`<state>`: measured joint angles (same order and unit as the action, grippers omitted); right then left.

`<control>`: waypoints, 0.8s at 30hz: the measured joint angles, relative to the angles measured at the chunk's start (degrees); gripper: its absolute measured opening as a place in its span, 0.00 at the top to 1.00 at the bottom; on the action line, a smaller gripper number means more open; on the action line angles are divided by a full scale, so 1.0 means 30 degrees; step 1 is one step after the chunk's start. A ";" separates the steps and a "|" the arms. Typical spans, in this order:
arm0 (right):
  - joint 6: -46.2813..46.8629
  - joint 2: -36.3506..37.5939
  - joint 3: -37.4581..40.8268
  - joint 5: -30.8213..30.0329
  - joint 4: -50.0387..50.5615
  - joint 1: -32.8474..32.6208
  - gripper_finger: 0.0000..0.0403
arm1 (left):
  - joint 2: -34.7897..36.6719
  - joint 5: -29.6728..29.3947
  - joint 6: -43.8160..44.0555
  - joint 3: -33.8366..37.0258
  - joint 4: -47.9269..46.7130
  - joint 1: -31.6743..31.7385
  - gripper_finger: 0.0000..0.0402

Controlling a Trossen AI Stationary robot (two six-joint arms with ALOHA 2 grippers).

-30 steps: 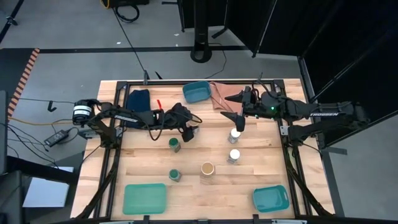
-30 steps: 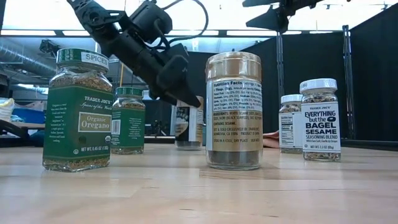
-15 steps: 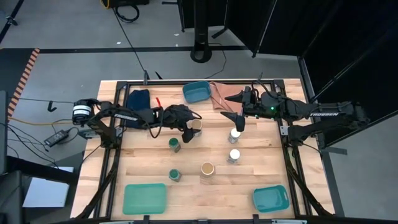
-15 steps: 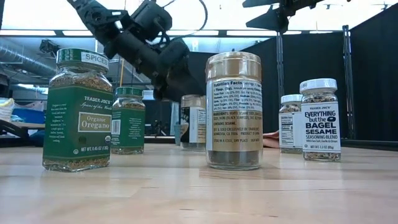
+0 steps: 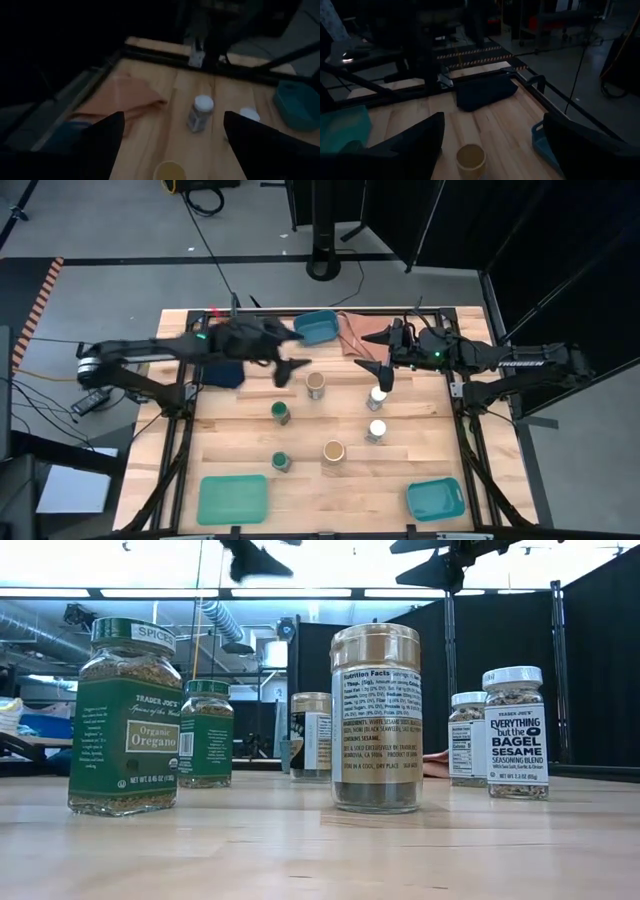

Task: Sort spices by type
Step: Put the top brown seasoning bottle into the light green bin

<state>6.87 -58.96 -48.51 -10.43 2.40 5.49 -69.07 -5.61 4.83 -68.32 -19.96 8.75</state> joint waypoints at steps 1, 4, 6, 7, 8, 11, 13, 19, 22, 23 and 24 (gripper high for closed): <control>0.0000 0.0002 0.0000 0.0002 -0.0018 0.0002 0.14 | 0.0606 -0.0301 -0.0028 -0.0779 -0.0961 -0.0006 0.14; -0.0147 -0.0005 0.0000 -0.0061 -0.0053 0.0025 0.14 | 0.2180 -0.1305 -0.0107 -0.2647 -0.3918 -0.0093 0.14; -0.0430 -0.0044 0.0000 -0.0164 -0.0060 0.0047 0.14 | 0.3120 -0.1755 -0.0271 -0.3486 -0.5311 -0.0269 0.14; -0.0507 -0.0163 -0.0013 -0.0215 -0.0267 0.0048 0.14 | 0.3761 -0.1920 -0.0482 -0.3749 -0.5901 -0.0333 0.14; -0.0696 -0.0292 -0.0020 -0.0276 -0.0289 0.0064 0.14 | 0.4262 -0.2322 -0.0555 -0.3815 -0.6466 -0.0500 0.14; -0.1262 -0.1247 -0.0014 -0.0419 -0.0519 0.0052 0.14 | 0.6385 -0.3247 -0.0482 -0.3588 -0.7236 -0.1085 0.14; -0.1559 -0.2206 -0.0004 -0.0451 -0.1000 -0.0060 0.14 | 0.7912 -0.4137 0.0110 -0.3245 -0.7581 -0.1445 0.14; -0.2739 -0.5169 -0.0022 -0.0297 -0.5610 -0.0642 0.14 | 1.1473 -0.6217 0.2279 -0.0781 -0.7730 -0.1800 0.14; -0.3837 -0.6483 -0.0022 -0.0212 -0.6912 -0.0816 0.14 | 1.2815 -0.6517 0.3131 0.0504 -0.7699 -0.1800 0.14; -0.3957 -0.6853 -0.0022 -0.0194 -0.7085 -0.0837 0.14 | 1.3132 -0.6581 0.3445 0.0927 -0.7654 -0.1800 0.14; -0.3954 -0.7226 -0.0023 -0.0093 -0.7205 -0.0843 0.14 | 1.3406 -0.6607 0.3660 0.1340 -0.7600 -0.1800 0.14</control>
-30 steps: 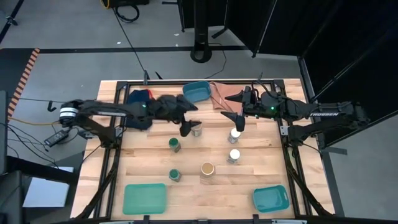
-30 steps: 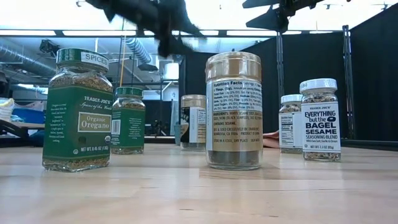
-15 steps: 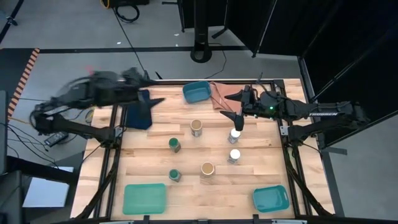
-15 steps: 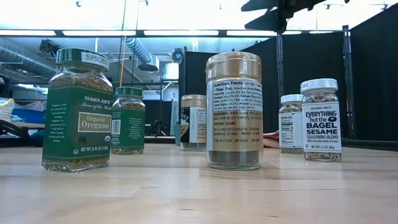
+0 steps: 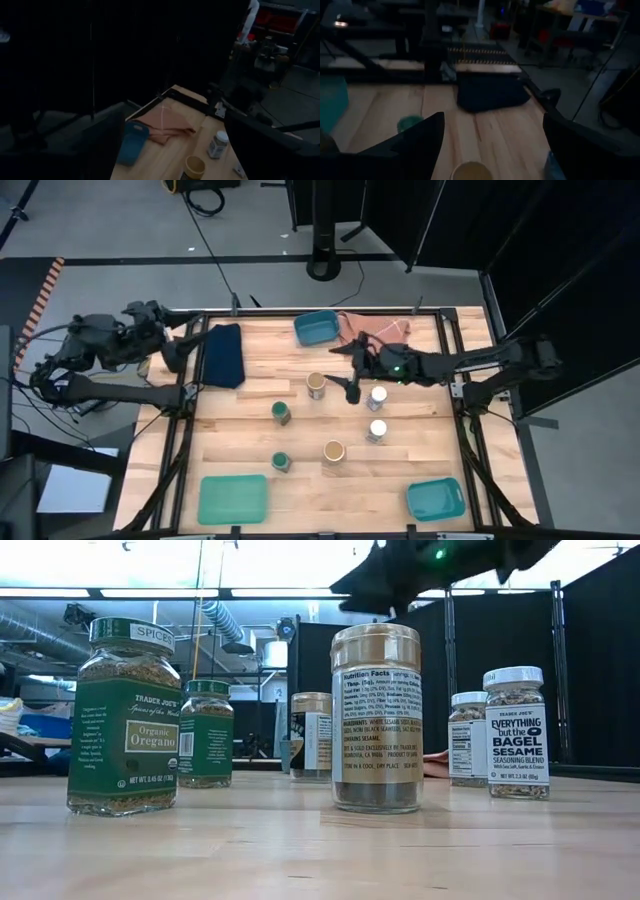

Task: Sort spices by type
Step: Put the top brown seasoning bottle into the light green bin

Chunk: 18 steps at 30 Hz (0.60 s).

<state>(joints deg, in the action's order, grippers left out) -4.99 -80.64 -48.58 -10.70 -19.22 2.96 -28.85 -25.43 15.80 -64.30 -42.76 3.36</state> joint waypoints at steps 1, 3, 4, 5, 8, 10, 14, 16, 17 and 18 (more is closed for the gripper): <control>0.0042 -0.0394 -0.0050 0.0053 0.0048 0.0000 0.14 | 0.0254 0.0000 0.0317 0.0380 0.0011 0.0000 0.14; 0.0100 -0.1195 -0.0361 0.0101 0.0027 -0.0046 0.14 | 0.0539 0.0007 0.0791 0.1082 0.0143 0.0000 0.14; 0.0072 -0.1603 -0.0552 0.0101 0.0072 -0.0081 0.14 | 0.0668 0.0015 0.0897 0.1398 0.0359 0.0000 0.14; -0.0017 -0.1998 -0.0818 0.0097 0.0058 -0.0134 0.14 | 0.0735 0.0012 0.0926 0.1683 0.0623 0.0000 0.14; -0.0363 -0.3237 -0.1653 0.0159 0.0002 -0.0252 0.14 | 0.0800 0.0015 0.0957 0.2420 0.1302 0.0000 0.14; -0.0395 -0.4101 -0.2265 0.0206 -0.0017 -0.0270 0.14 | 0.0782 0.0033 0.0950 0.2822 0.1761 0.0000 0.14; -0.0213 -0.5398 -0.3090 0.0155 0.0207 -0.0248 0.14 | 0.0782 0.0058 0.0892 0.3295 0.2126 0.0000 0.14; 0.0069 -0.5805 -0.3321 0.0148 0.0655 -0.0240 0.14 | 0.0782 0.0058 0.0899 0.3383 0.2118 0.0000 0.14; 0.0168 -0.5979 -0.3388 0.0148 0.0846 -0.0248 0.14 | 0.0777 0.0058 0.0899 0.3384 0.2067 0.0000 0.14; 0.0237 -0.6111 -0.3415 0.0144 0.1113 -0.0248 0.14 | 0.0775 0.0058 0.0899 0.3389 0.2045 0.0000 0.14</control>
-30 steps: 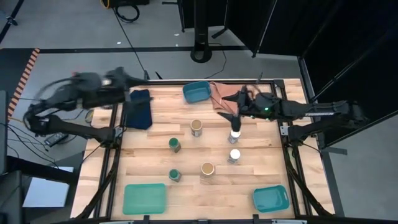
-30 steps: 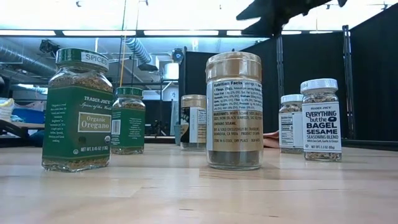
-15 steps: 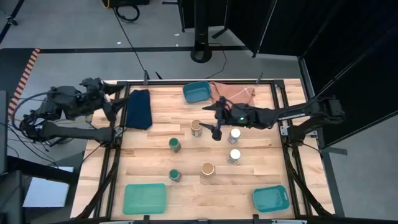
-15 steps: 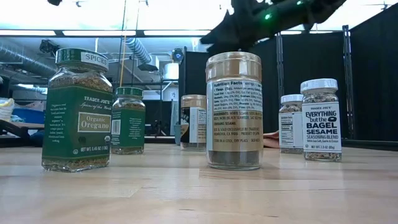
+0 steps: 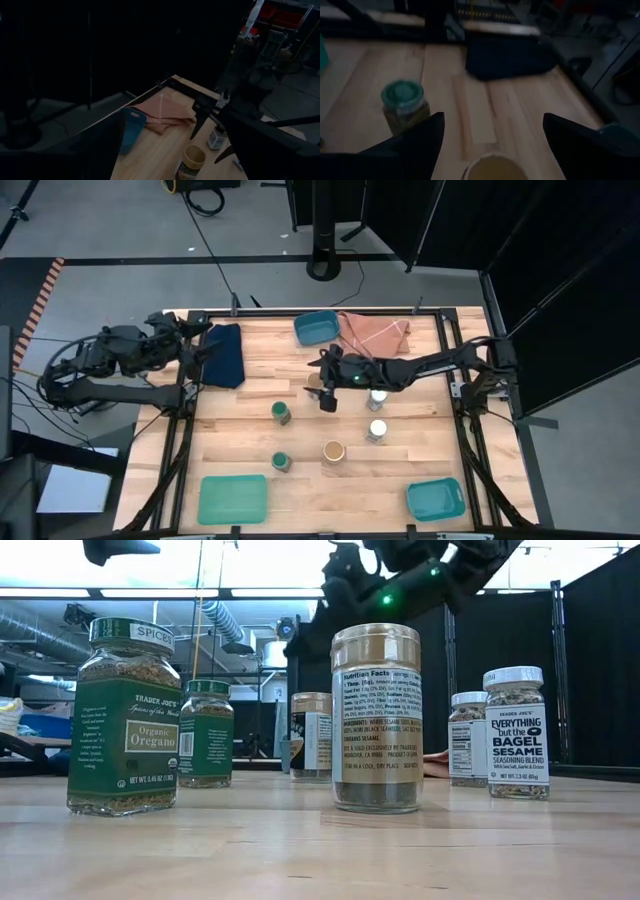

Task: Sort spices by type
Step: Put the top brown seasoning bottle into the light green bin

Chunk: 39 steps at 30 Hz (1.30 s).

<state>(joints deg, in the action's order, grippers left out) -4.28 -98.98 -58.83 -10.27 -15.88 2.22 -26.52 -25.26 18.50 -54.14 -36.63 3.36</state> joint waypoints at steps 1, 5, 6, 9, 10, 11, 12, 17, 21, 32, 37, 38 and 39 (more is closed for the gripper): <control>0.0034 -0.0117 0.0005 -0.0093 0.0312 0.0000 0.14 | -0.0007 0.0000 0.0004 -0.0005 0.0003 0.0000 0.14; 0.0235 -0.0166 0.0006 -0.0167 0.1683 0.0011 0.14 | -0.0007 -0.0001 0.0007 0.0002 -0.0005 0.0000 0.14; 0.0439 -0.0161 0.0006 -0.0172 0.1933 0.0064 0.14 | -0.0007 0.0000 0.0007 0.0002 -0.0005 0.0000 0.14; 0.1004 -0.0161 0.0006 -0.0185 0.2186 0.0270 0.14 | -0.0007 0.0000 0.0007 0.0000 -0.0027 0.0000 0.14; 0.1040 -0.0154 0.0006 -0.0198 0.2183 0.0316 0.14 | -0.0007 -0.0003 0.0007 0.0002 -0.0031 0.0000 0.14; 0.1058 -0.0147 0.0006 -0.0223 0.2185 0.0363 0.14 | -0.0007 0.0000 0.0007 -0.0003 -0.0034 0.0000 0.14; 0.1056 -0.0147 0.0006 -0.0223 0.2196 0.0405 0.14 | -0.0007 0.0000 0.0007 0.0002 -0.0036 0.0000 0.14; 0.1059 -0.0147 0.0006 -0.0199 0.2321 0.0548 0.14 | -0.0007 -0.0006 0.0007 0.0002 -0.0054 0.0000 0.14; 0.1073 -0.0147 0.0006 -0.0070 0.2630 0.0583 0.14 | -0.0007 0.0000 0.0012 0.0002 -0.0056 0.0000 0.14; 0.1415 -0.1006 0.0028 0.0214 0.3241 0.0648 0.14 | -0.0219 0.0000 0.0066 0.0002 -0.0081 0.0000 0.14; 0.1444 -0.1072 0.0028 0.0332 0.3314 0.0663 0.14 | -0.0405 -0.0015 0.0080 0.0002 -0.0041 0.0007 0.14; 0.1445 -0.1072 0.0028 0.0338 0.3307 0.0671 0.14 | -0.0425 -0.0015 0.0080 0.0002 -0.0061 0.0001 0.14; 0.1502 -0.1072 0.0028 0.0338 0.3314 0.0685 0.14 | -0.0505 -0.0015 0.0118 0.0002 -0.0063 0.0000 0.14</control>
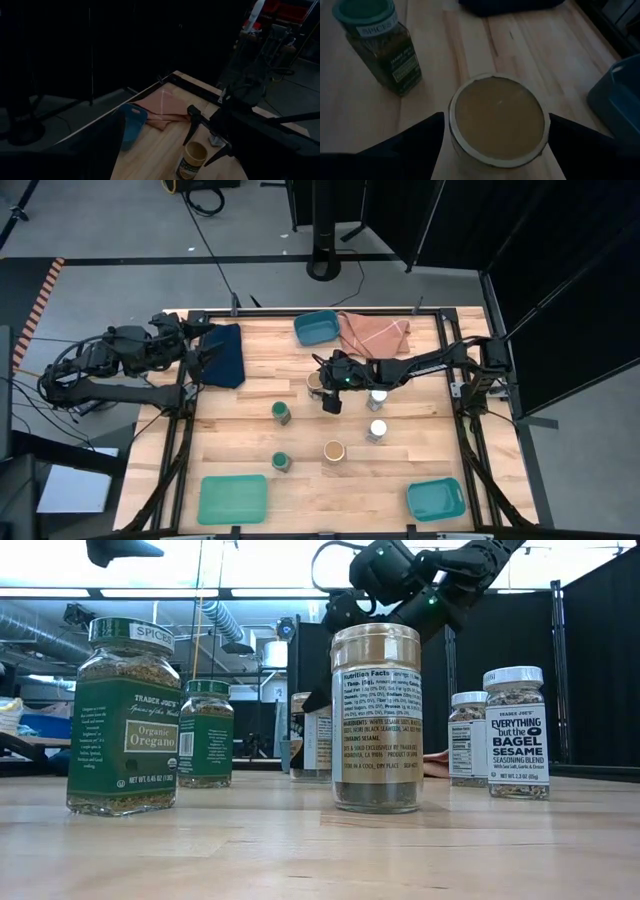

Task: Sort spices by type
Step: Put the top brown seasoning bottle into the light green bin

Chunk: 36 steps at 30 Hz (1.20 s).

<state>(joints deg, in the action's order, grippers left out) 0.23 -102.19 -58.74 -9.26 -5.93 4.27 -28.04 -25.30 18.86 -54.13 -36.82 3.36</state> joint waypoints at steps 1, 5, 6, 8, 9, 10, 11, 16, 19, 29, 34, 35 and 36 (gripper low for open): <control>0.0137 0.0000 0.0000 0.0007 -0.0029 0.0036 0.14 | -0.0063 0.0000 0.0047 0.0000 0.0012 0.0000 0.14; 0.1385 0.0007 0.0151 0.0024 -0.0144 0.0329 0.14 | -0.0258 0.0000 0.0319 0.0000 -0.0014 0.0000 0.14; 0.1655 0.0007 0.0322 0.0029 -0.0262 0.0415 0.14 | -0.0296 0.0000 0.0319 0.0000 -0.0045 0.0000 0.14; 0.2064 0.0007 0.0782 0.0022 -0.0696 0.0578 0.15 | -0.0323 0.0000 0.0319 0.0000 -0.0084 0.0000 0.14; 0.2229 0.0007 0.1048 0.0029 -0.0955 0.0625 0.15 | -0.0395 0.0000 0.0319 0.0000 -0.0102 0.0001 0.14; 0.2425 0.0007 0.1321 0.0024 -0.1177 0.0653 0.16 | -0.0420 0.0000 0.0319 0.0000 -0.0095 0.0005 0.14; 0.2527 0.0007 0.1602 0.0022 -0.1454 0.0673 0.16 | -0.0427 0.0000 0.0319 0.0000 -0.0097 0.0004 0.14; 0.2486 0.0007 0.2818 -0.0028 -0.4263 0.0663 0.18 | -0.0515 0.0000 0.0319 0.0000 -0.0095 0.0000 0.14; 0.2205 0.0007 0.3176 -0.0130 -0.5584 0.0723 0.19 | -0.0621 -0.0049 0.0321 0.0000 -0.0096 0.0000 0.14; 0.1851 0.0007 0.3969 -0.0182 -0.6327 0.0750 0.18 | -0.1313 -0.0197 0.0333 0.0000 -0.0087 0.0000 0.14; 0.1556 0.0007 0.4014 -0.0179 -0.6682 0.0765 0.19 | -0.1782 -0.0204 0.0327 0.0000 0.0052 0.0007 0.14; 0.1436 0.0007 0.4014 -0.0178 -0.6894 0.0765 0.19 | -0.1868 -0.0211 0.0332 0.0000 0.0095 0.0002 0.14; 0.1333 0.0007 0.4014 -0.0182 -0.7100 0.0765 0.19 | -0.1972 -0.0211 0.0331 0.0000 0.0070 0.0005 0.14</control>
<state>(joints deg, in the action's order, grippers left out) 4.23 -102.17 -46.70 -9.80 -27.24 6.57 -33.96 -25.93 19.85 -54.13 -36.61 3.37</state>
